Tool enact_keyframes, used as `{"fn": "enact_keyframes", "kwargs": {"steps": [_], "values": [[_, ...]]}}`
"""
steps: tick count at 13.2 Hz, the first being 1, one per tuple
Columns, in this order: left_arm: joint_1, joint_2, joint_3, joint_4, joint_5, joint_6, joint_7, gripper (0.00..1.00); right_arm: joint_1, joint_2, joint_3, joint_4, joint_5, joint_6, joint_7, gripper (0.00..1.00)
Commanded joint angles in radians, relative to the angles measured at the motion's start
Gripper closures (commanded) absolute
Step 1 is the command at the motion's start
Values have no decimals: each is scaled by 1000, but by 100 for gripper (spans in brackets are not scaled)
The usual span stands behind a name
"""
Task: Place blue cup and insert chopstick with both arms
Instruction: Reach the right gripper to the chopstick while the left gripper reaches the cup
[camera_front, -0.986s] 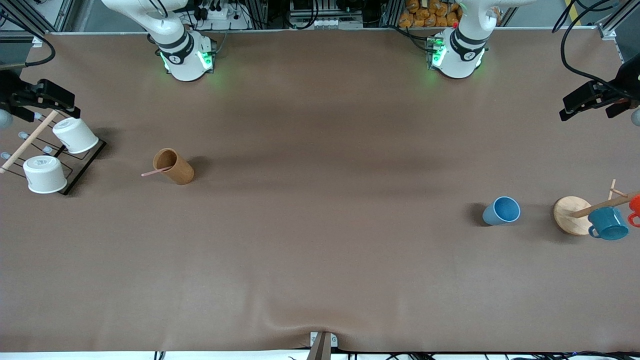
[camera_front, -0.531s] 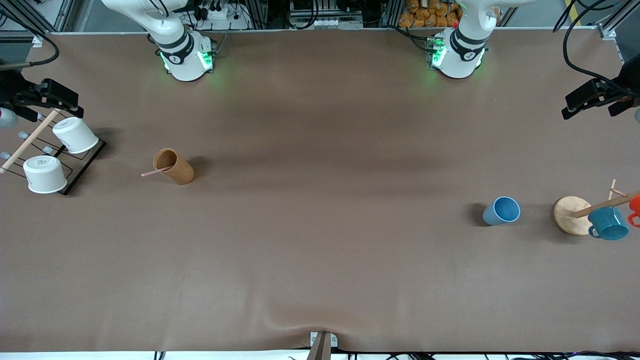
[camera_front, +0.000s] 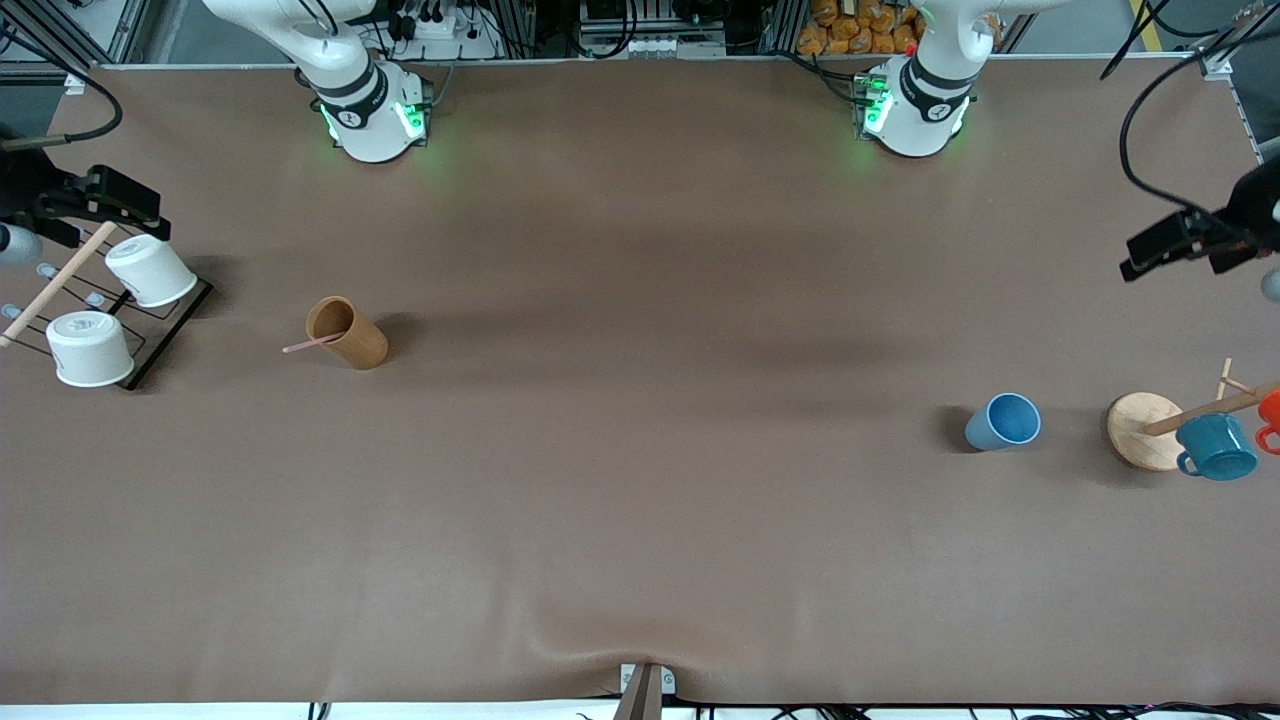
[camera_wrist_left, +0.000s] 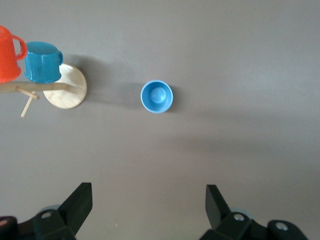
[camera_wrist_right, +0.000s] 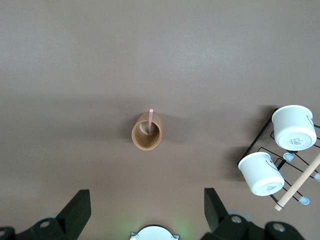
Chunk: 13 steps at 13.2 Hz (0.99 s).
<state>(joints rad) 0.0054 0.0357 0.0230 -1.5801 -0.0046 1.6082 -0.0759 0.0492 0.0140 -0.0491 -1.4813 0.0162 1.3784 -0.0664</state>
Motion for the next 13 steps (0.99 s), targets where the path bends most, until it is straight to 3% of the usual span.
{"fn": "enact_keyframes", "kwargs": {"steps": [1,6,13], "values": [[7,15,-5,-108,49,131,10,0,11,21,3,-14,-7,2,19,0],[4,44,-9,-357,69,476,11,0,-2,161,3,-14,4,72,17,0],[56,271,-9,-347,75,703,114,0,-6,320,3,-7,5,126,19,0]]}}
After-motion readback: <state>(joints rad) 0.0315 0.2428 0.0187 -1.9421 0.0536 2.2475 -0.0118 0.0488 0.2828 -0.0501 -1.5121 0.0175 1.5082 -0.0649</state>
